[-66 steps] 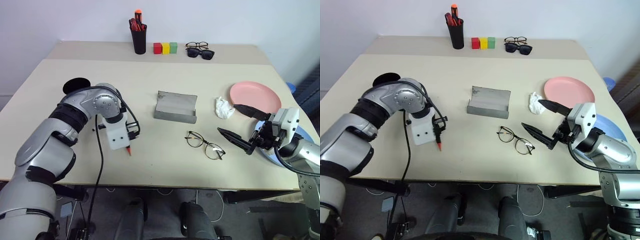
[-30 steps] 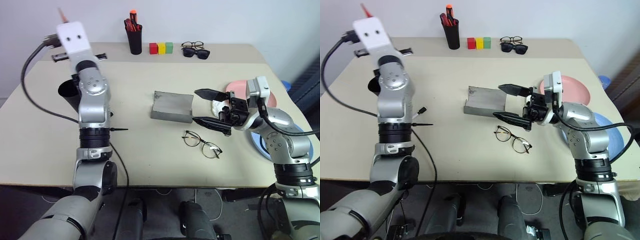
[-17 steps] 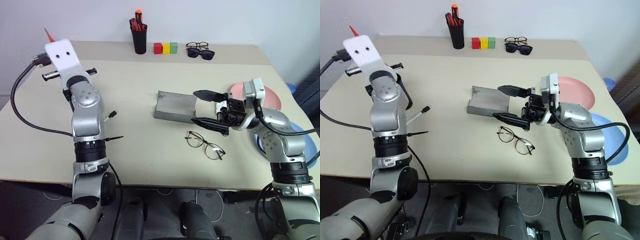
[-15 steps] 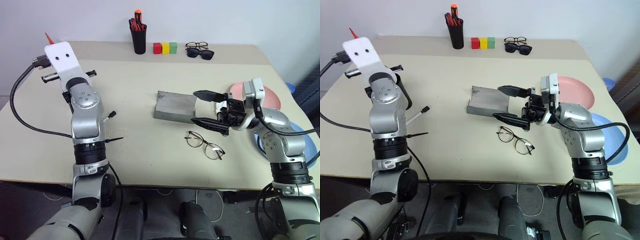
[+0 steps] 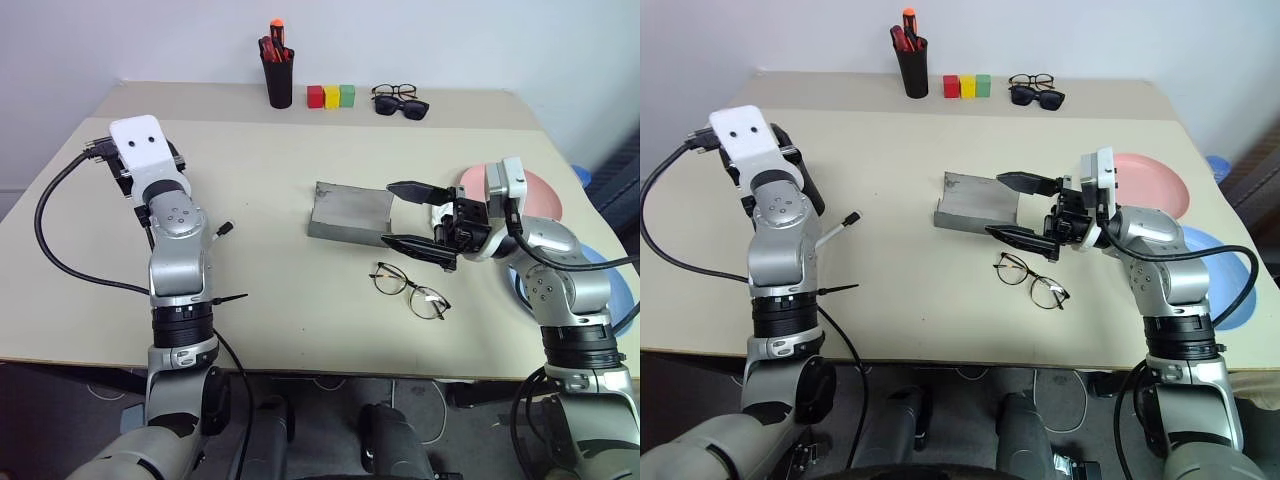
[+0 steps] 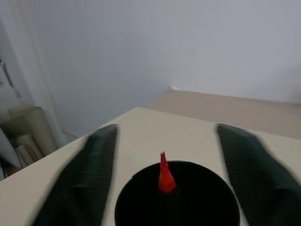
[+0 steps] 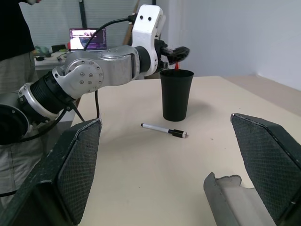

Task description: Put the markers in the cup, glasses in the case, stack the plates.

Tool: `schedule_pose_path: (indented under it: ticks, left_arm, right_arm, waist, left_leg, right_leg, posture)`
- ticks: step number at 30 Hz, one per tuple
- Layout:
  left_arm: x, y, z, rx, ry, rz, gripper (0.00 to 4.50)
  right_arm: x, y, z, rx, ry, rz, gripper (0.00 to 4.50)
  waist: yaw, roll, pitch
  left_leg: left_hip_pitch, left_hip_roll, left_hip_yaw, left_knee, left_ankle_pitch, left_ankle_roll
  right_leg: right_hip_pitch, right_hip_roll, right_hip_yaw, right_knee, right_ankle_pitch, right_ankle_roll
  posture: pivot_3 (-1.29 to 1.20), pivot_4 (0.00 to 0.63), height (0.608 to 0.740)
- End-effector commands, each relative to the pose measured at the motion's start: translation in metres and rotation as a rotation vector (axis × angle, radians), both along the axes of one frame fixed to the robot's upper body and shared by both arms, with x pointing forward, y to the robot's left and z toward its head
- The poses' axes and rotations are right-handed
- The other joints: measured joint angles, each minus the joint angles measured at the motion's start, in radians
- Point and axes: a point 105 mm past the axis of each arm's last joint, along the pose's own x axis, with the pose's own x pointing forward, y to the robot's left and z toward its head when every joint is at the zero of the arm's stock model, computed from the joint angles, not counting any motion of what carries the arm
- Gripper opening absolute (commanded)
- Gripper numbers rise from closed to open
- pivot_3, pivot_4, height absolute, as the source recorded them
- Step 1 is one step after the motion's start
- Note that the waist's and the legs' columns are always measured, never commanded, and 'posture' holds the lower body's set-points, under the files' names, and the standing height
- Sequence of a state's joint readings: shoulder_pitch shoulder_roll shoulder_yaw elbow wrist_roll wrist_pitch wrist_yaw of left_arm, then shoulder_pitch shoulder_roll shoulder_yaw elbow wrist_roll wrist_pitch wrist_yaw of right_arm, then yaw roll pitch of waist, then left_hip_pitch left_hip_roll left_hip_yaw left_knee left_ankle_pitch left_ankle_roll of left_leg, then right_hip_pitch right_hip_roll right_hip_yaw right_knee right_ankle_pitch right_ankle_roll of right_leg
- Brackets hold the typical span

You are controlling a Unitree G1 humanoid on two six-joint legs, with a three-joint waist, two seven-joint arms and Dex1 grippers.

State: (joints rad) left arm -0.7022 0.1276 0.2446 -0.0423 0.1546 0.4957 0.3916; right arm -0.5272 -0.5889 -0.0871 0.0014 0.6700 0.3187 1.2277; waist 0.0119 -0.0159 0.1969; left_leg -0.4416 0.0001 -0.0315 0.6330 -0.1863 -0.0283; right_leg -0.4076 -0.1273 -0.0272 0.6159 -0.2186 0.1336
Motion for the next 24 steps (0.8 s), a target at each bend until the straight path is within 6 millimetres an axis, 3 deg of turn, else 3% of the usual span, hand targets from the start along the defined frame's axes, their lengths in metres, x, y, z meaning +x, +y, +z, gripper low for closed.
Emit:
schedule_pose_path:
  ticks: [1, 5, 7, 9, 15, 24]
  left_arm:
    - [-0.002, -0.029, 0.023, 0.044, -0.067, -0.2, 3.92]
    - [-0.003, -0.077, 0.015, 0.187, 0.157, -0.606, 3.92]
    - [-0.006, -0.083, 0.003, 0.261, 0.301, -0.725, 3.92]
    - [-0.008, -0.077, -0.013, 0.284, 0.456, -0.768, 3.92]
    - [-0.013, -0.033, -0.06, 0.291, 0.83, -0.696, 3.92]
    - [-0.008, -0.02, -0.089, 0.225, 1.015, -0.733, 3.92]
  right_arm:
    - [-0.003, -0.003, 0.011, 0.004, -0.056, -0.009, 4.5]
    - [-0.003, -0.004, 0.01, 0.004, -0.054, -0.014, 4.5]
    - [-0.003, -0.004, 0.009, 0.005, -0.054, -0.017, 4.5]
    - [-0.002, -0.005, 0.009, 0.007, -0.054, -0.021, 4.5]
    - [-0.002, -0.006, 0.006, 0.005, -0.043, -0.029, 4.5]
    - [-0.003, -0.007, 0.004, 0.002, -0.043, -0.043, 4.5]
  waist:
    - [0.0, 0.0, 0.0]
    - [-0.002, 0.0, 0.0]
    - [-0.007, 0.001, 0.0]
    - [-0.015, 0.001, 0.0]
    - [-0.028, 0.001, 0.0]
    - [-0.022, 0.001, 0.0]
  left_leg:
    - [0.0, 0.0, 0.0, 0.0, 0.0, 0.0]
    - [0.0, 0.0, 0.0, 0.0, 0.0, 0.0]
    - [0.0, 0.0, 0.0, -0.001, 0.0, 0.0]
    - [0.001, 0.0, 0.0, -0.001, 0.0, 0.0]
    - [0.001, 0.0, -0.001, -0.002, 0.0, 0.0]
    - [-0.001, 0.0, -0.001, -0.002, 0.0, 0.0]
  right_leg:
    - [0.0, 0.0, 0.0, 0.0, 0.0, 0.0]
    - [0.0, 0.0, 0.0, 0.0, 0.0, 0.0]
    - [0.0, 0.0, 0.0, 0.0, 0.0, 0.0]
    - [-0.001, 0.0, 0.0, 0.0, 0.0, -0.001]
    - [-0.001, 0.0, 0.0, 0.0, 0.0, -0.001]
    - [-0.002, 0.0, 0.0, -0.001, -0.002, -0.004]
  posture:
    - [0.0, 0.15, 0.74]
    - [0.0, 0.15, 0.74]
    - [0.0, 0.15, 0.74]
    - [0.0, 0.15, 0.74]
    - [0.0, 0.15, 0.74]
    - [0.0, 0.15, 0.74]
